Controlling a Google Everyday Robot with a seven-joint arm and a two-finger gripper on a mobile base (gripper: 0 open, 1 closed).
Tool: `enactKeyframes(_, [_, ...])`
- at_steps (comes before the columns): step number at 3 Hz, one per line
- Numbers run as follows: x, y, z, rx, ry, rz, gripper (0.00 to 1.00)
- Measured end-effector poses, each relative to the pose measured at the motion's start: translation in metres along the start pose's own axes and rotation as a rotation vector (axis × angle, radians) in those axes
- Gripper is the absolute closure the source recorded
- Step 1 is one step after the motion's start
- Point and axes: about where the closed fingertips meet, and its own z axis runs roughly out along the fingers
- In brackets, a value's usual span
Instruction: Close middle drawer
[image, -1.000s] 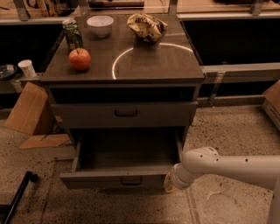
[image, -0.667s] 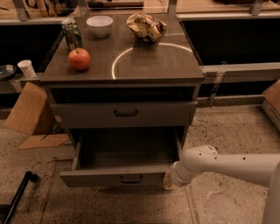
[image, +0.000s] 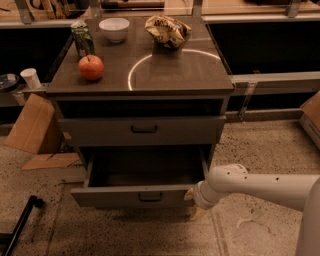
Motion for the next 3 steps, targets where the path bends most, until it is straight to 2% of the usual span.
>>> enactKeyframes(1, [0.003,-0.013,0.004,-0.005,-0.018,-0.001,0.00])
enactKeyframes(2, [0.006,-0.028,0.008,-0.013,-0.036,-0.001,0.00])
enactKeyframes(3, [0.010,-0.044,0.012,-0.017,-0.046,0.002,0.18])
